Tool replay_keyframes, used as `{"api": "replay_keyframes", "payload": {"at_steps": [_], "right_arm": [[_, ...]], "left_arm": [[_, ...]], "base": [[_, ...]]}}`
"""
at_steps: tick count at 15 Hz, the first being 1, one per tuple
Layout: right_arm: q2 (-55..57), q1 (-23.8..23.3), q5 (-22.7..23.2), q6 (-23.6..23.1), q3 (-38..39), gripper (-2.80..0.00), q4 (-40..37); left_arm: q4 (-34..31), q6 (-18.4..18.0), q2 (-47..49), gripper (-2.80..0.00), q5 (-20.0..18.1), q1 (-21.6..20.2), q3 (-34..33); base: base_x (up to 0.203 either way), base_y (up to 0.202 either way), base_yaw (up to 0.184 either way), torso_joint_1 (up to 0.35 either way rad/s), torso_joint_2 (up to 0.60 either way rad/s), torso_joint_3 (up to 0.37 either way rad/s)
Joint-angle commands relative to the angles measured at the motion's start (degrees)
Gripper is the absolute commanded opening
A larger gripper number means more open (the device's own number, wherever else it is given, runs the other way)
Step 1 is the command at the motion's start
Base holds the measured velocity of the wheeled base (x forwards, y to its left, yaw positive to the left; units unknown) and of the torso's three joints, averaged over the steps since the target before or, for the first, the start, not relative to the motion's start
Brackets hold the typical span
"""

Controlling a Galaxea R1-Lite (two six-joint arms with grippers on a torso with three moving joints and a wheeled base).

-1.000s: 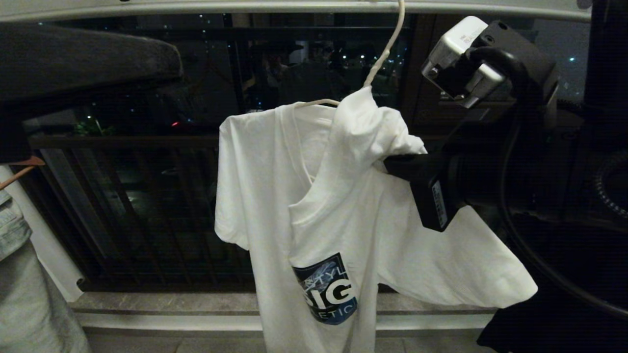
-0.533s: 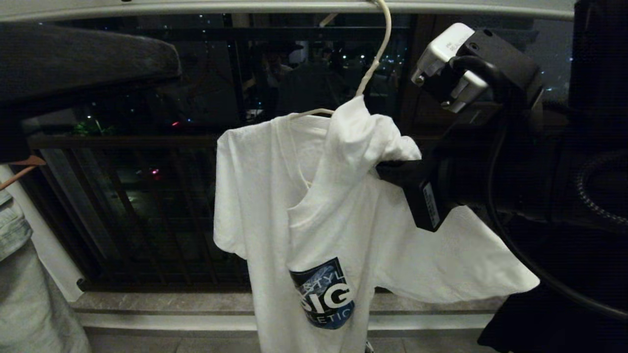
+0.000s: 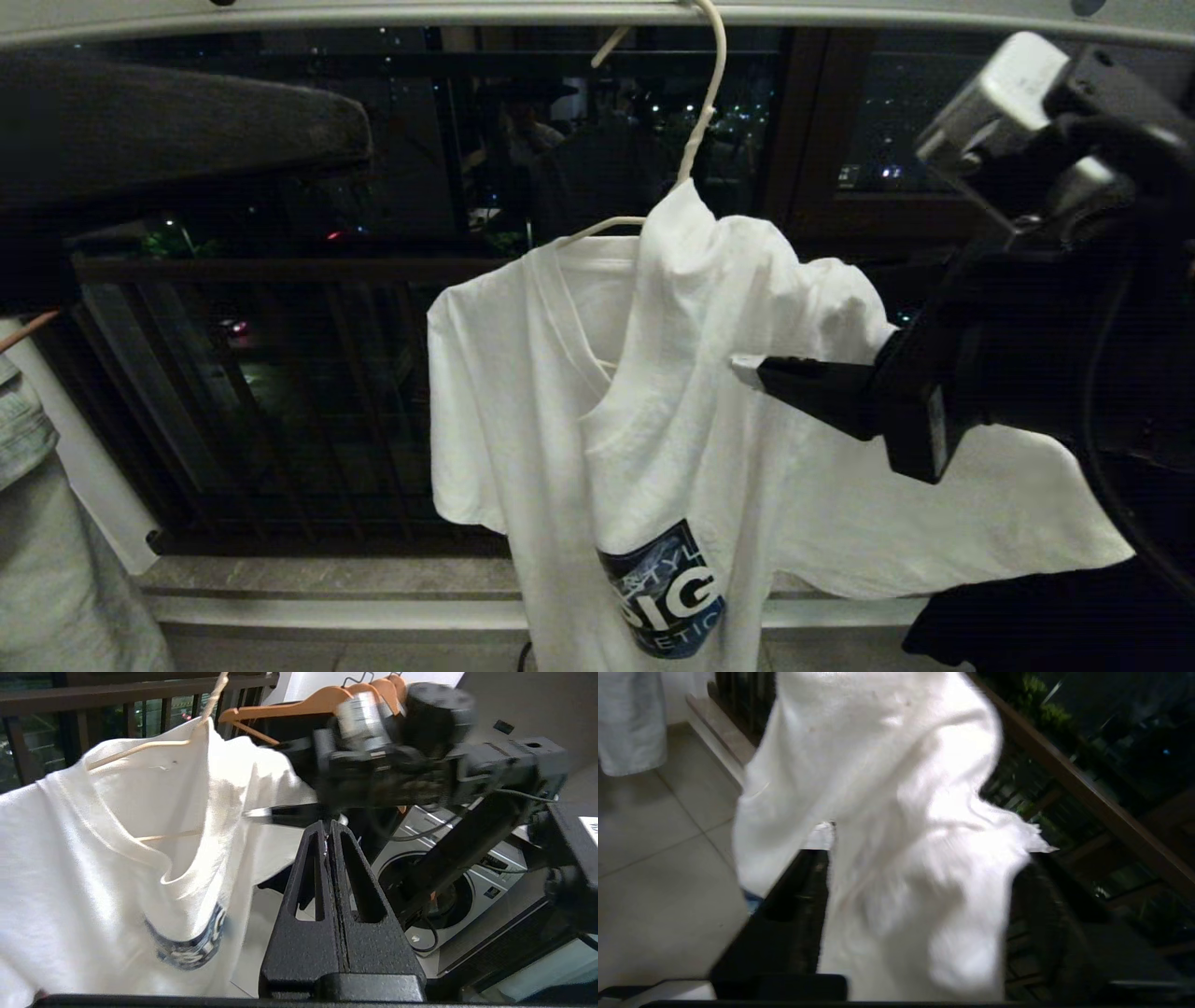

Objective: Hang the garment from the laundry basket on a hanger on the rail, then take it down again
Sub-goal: Hang the clothes rack on the clothesline

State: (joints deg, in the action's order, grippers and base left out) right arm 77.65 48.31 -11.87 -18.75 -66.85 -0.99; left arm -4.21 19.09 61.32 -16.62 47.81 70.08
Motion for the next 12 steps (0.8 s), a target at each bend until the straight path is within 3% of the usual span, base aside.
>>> {"api": "replay_keyframes", "payload": {"at_steps": [1, 5, 6, 12], "right_arm": [[-5.9, 0.3, 0.1, -0.1, 1.7, 0.0, 0.1], [-12.7, 1.0, 0.8, -0.1, 2.1, 0.0, 0.0], [-14.0, 1.0, 1.4, 0.0, 2.3, -2.8, -0.2], [-15.7, 0.9, 1.9, 0.5, 5.8, -2.8, -0.1]], "left_arm": [[0.0, 0.2, 1.4, -2.8, -0.1, 0.0, -0.1], [-0.1, 0.2, 3.4, -2.8, -0.2, 0.1, -0.3], [-0.1, 0.2, 3.5, -2.8, -0.2, 0.1, -0.4], [-0.1, 0.1, 3.5, -2.8, -0.3, 0.1, -0.7]], "base": [[0.0, 0.0, 0.0, 0.0, 0.0, 0.0], [0.0, 0.0, 0.0, 0.0, 0.0, 0.0], [0.0, 0.0, 0.0, 0.0, 0.0, 0.0], [0.0, 0.0, 0.0, 0.0, 0.0, 0.0]]}}
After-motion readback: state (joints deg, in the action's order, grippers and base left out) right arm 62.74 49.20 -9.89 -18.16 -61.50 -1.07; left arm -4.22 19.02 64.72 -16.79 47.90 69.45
